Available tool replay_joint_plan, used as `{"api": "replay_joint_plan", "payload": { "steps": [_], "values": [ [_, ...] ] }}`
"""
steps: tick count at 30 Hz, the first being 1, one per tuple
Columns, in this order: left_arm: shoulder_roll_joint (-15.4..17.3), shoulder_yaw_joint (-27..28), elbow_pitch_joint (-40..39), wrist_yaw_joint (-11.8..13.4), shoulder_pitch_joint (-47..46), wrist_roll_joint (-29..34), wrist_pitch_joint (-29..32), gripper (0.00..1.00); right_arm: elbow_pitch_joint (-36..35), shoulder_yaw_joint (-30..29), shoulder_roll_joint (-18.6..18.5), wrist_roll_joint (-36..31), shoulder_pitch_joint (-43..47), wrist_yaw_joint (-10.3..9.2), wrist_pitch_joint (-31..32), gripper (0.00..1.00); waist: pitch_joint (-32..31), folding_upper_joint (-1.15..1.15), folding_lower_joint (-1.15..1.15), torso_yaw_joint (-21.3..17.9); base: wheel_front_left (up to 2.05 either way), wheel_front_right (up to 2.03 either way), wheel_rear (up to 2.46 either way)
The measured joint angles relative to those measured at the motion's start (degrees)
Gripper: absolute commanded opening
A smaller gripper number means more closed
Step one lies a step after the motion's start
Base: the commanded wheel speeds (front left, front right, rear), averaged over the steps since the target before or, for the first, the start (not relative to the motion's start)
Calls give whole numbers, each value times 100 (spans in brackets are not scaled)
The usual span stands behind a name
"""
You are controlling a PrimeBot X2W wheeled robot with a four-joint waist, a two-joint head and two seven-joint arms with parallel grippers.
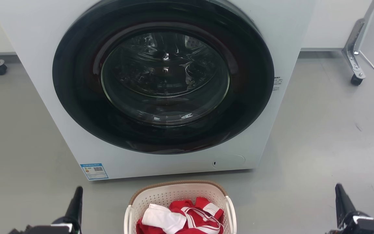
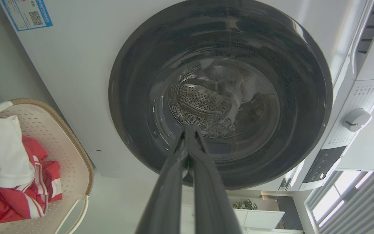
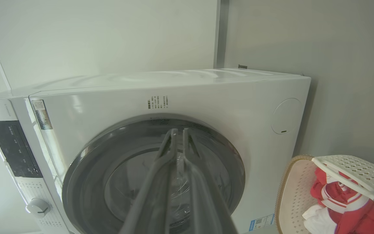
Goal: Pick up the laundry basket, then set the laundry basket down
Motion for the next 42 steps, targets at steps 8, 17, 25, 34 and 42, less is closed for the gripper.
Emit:
{"api": "replay_joint_plan", "payload": {
  "steps": [8, 17, 25, 34, 42],
  "values": [
    [-44, -80, 162, 0, 255, 1, -77, 100, 196, 118, 80, -1, 201, -13, -78, 100, -1, 0, 0, 1, 0, 0, 0],
    [-41, -190, -12, 97, 260, 235, -286, 100, 135, 282, 79, -223, 200, -92, -266, 100, -9, 0, 0, 6, 0, 0, 0],
    [-36, -298, -253, 275, 276, 788, -458, 100, -1, 467, 77, -861, 199, -272, -459, 100, -21, 0, 0, 8, 0, 0, 0],
    [-31, -477, -474, 408, 314, 1802, -636, 100, -158, 753, 68, -1837, 198, -423, -626, 100, -32, 0, 0, 6, 0, 0, 0],
    [47, -635, -645, 531, 399, 2649, -768, 100, -290, 954, -20, -2629, 198, -525, -772, 100, -32, 0, 0, 6, 0, 0, 0]
  ]
}}
